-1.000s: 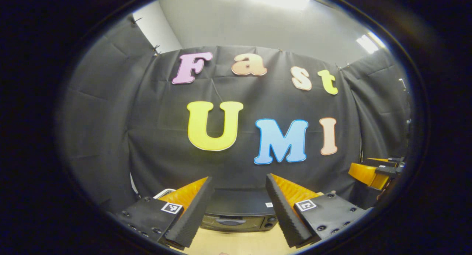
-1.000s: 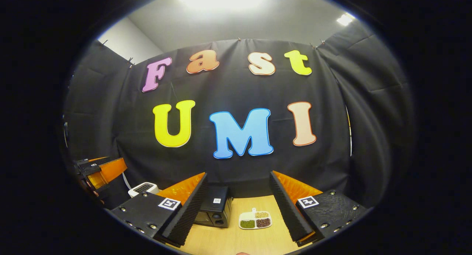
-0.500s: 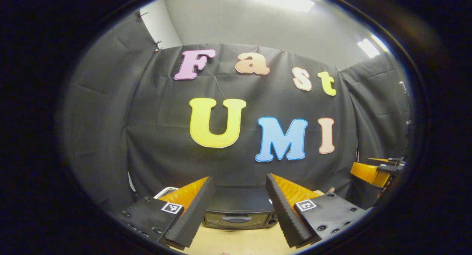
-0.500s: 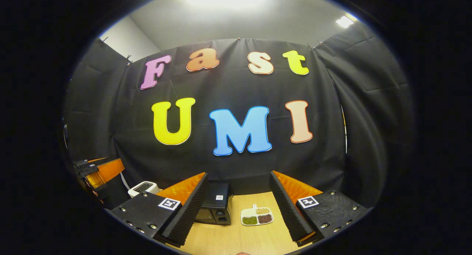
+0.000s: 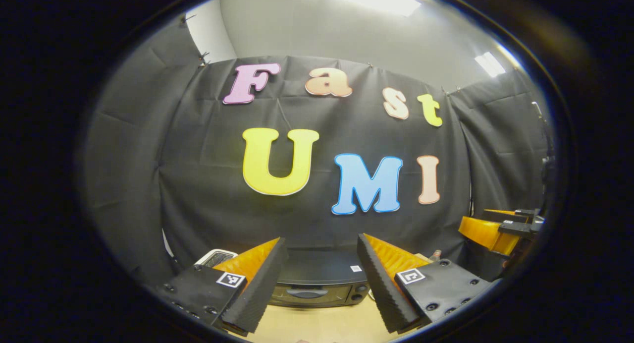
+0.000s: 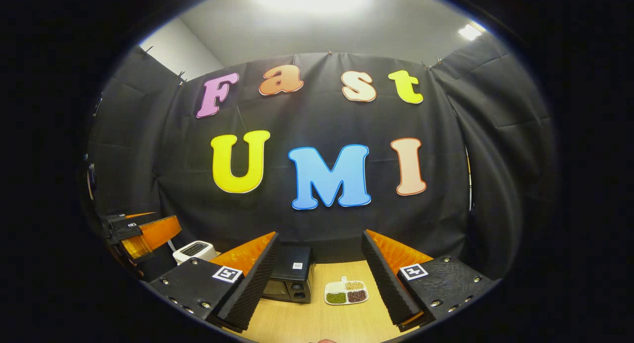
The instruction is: Open the electric oven with the left hand, put the food in, and close the electric oven.
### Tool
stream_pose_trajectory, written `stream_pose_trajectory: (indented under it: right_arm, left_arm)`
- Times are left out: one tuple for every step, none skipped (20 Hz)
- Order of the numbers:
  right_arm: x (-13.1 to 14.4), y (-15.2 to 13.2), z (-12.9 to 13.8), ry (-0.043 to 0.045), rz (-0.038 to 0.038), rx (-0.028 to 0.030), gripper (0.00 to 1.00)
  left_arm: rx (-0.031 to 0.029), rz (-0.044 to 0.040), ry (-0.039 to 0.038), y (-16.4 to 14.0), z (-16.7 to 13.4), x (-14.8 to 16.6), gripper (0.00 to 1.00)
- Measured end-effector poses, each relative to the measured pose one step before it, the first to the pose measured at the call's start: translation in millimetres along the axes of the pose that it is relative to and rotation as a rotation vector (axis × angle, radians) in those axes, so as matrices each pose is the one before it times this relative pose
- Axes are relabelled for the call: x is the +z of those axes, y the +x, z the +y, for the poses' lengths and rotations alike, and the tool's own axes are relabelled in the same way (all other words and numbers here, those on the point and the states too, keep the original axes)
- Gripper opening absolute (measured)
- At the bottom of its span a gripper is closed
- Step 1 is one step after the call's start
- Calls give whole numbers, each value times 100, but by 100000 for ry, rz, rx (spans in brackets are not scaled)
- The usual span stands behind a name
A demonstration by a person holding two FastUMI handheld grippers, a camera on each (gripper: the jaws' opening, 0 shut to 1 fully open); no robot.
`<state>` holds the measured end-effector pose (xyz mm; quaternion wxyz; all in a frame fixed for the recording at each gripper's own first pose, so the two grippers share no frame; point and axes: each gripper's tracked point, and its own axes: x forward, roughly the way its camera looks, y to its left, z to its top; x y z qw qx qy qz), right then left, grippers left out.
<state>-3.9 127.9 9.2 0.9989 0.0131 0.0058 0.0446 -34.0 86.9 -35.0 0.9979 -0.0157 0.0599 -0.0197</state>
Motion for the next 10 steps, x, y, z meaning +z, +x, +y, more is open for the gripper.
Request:
stream_pose_trajectory:
  right_arm:
    - [63,85,-112,382,-77,942,100]
    - [117,157,-265,575,-497,913,100]
    - [239,-15,-349,482,-420,720,100]
    - [44,179,-280,628,-400,1127,100]
    - [127,-19,-402,203,-538,873,99]
    - [59,22,-726,-155,-201,522,99]
    - [95,129,-759,-74,-320,653,99]
    - [26,-55,-831,114,-9,534,99]
    - [42,24,-805,602,220,725,100]
    - [-21,138,-716,1380,383,587,100]
  left_arm:
    - [443,309,-207,23,-375,-217,95]
    - [196,-390,14,66,-478,155,90]
    - [431,-523,381,-34,-458,131,100]
    - [-20,-306,398,12,-596,46,100]
    - [433,-935,122,21,-712,73,100]
    - [868,-674,-133,33,-631,123,90]
    - [544,-472,-285,-34,-915,49,90]
    - [440,-206,-315,26,-932,30,90]
    - [342,-90,-154,64,-1076,-80,90]
    - [302,-596,147,34,-1149,61,100]
